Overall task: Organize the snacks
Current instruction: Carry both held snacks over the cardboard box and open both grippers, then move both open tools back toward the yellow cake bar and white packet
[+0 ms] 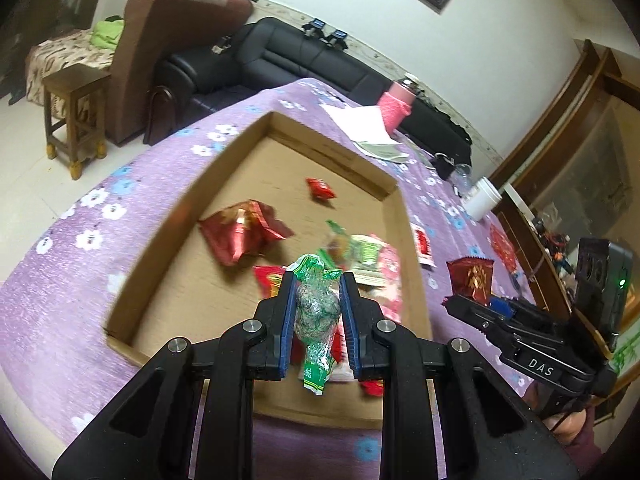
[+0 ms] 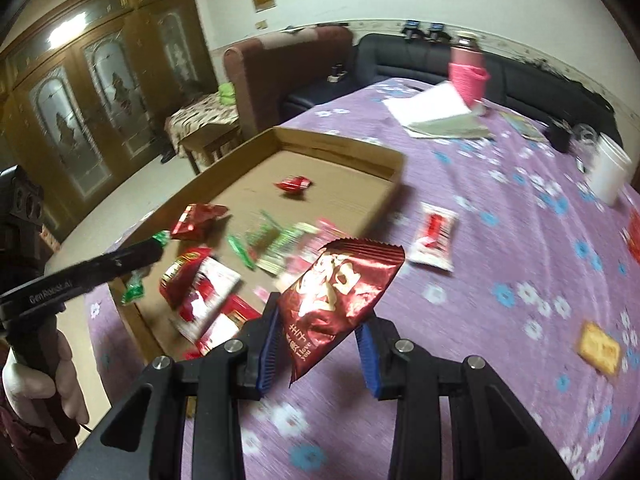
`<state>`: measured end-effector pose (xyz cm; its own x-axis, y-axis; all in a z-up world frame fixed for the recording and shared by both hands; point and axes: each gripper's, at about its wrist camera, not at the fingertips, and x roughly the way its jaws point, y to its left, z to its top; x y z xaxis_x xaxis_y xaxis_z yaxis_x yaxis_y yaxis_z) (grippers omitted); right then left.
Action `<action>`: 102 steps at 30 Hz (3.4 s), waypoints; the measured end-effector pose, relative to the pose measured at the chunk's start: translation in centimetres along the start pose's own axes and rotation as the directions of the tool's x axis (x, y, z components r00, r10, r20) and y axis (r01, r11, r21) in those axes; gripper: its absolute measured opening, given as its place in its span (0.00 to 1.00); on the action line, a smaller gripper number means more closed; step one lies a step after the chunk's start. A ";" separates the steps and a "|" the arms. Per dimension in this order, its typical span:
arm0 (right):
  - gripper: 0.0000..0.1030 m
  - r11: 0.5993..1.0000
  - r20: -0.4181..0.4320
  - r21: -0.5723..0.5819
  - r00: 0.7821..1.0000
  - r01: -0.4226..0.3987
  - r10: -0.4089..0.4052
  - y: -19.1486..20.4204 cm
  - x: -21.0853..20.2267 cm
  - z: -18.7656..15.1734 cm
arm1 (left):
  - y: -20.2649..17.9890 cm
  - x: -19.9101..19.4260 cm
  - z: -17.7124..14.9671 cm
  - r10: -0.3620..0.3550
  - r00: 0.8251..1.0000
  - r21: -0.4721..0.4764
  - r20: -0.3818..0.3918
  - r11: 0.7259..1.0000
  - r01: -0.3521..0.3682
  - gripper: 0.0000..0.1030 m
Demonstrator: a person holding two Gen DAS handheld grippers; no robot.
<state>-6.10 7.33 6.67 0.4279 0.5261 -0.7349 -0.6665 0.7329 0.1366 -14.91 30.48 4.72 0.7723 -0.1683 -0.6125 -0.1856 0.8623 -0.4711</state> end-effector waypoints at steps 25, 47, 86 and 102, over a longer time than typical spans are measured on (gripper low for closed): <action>0.65 0.976 -0.014 -0.215 0.999 0.048 -0.052 8.0 7.8 7.7 | 2.9 -2.4 1.4 -0.029 0.998 -0.054 0.051 0.998 0.032 0.55; 0.72 0.986 0.064 0.134 0.992 0.103 -0.113 -6.4 -2.3 0.2 | -12.1 0.8 -4.7 0.041 0.992 0.348 -0.121 0.937 0.004 0.55; 0.78 0.815 0.130 0.563 0.959 0.138 -0.252 -28.8 -9.5 -7.5 | -23.2 13.8 -9.4 0.274 0.929 0.598 -0.250 0.798 -0.075 0.65; 0.79 0.815 0.115 0.565 0.990 -0.133 0.082 -29.3 -5.2 -8.3 | -23.3 14.5 -10.1 0.228 0.926 0.603 -0.302 0.797 0.000 1.00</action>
<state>6.13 -20.48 0.96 0.4394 0.6305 -0.6399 -0.2552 0.7706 0.5840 -5.52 3.15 0.35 0.4889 -0.1033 -0.8662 0.2188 0.9757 0.0072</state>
